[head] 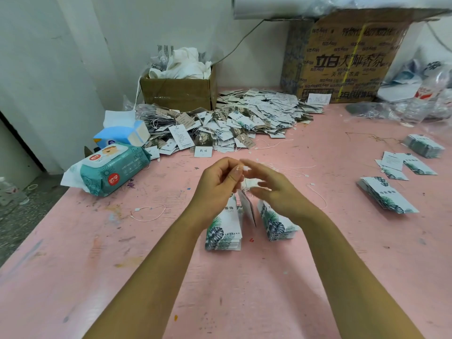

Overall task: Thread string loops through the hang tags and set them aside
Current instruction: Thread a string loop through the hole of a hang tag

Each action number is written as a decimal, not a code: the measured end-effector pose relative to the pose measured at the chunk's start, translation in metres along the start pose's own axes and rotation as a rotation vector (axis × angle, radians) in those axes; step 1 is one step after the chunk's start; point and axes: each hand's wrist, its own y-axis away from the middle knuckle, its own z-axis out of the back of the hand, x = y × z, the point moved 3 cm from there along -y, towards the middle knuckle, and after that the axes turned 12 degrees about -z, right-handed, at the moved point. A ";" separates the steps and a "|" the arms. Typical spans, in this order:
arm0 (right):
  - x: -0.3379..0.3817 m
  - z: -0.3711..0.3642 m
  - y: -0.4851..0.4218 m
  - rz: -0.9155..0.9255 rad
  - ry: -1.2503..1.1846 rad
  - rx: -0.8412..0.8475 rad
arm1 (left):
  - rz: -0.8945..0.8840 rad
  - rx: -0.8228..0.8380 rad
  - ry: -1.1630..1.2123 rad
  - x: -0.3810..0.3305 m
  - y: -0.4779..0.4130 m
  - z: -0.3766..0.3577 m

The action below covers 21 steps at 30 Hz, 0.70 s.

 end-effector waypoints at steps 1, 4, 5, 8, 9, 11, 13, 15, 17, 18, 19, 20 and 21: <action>-0.002 -0.001 -0.002 -0.014 0.088 0.071 | -0.001 -0.011 0.036 -0.001 -0.002 -0.001; -0.002 -0.003 -0.005 -0.022 0.146 0.152 | 0.009 -0.069 0.122 -0.001 -0.007 -0.002; -0.003 -0.003 -0.006 -0.028 0.131 0.138 | 0.018 -0.094 0.159 -0.001 -0.008 -0.002; -0.007 -0.001 -0.007 -0.035 -0.024 0.085 | 0.062 -0.212 0.327 0.004 -0.010 0.000; -0.009 -0.001 -0.007 -0.038 -0.096 0.075 | 0.086 -0.271 0.370 0.007 -0.010 0.002; -0.012 -0.001 -0.005 -0.034 -0.270 0.064 | 0.142 -0.386 0.379 0.014 -0.007 0.009; -0.013 0.002 -0.004 -0.007 -0.456 0.056 | 0.203 -0.411 0.263 0.021 -0.003 0.014; -0.010 0.006 -0.003 0.016 -0.578 0.048 | 0.242 -0.327 0.114 0.025 0.001 0.015; -0.008 0.008 -0.005 0.028 -0.620 -0.007 | 0.240 -0.215 0.015 0.026 0.003 0.012; -0.007 0.008 -0.007 0.024 -0.620 -0.052 | 0.231 -0.164 -0.017 0.025 0.004 0.010; -0.007 0.007 -0.008 0.013 -0.617 -0.097 | 0.224 -0.115 -0.032 0.024 0.004 0.007; -0.008 0.006 -0.009 -0.001 -0.616 -0.135 | 0.220 -0.071 -0.032 0.024 0.004 0.004; -0.008 0.005 -0.009 -0.015 -0.614 -0.166 | 0.217 -0.041 -0.023 0.023 0.004 0.001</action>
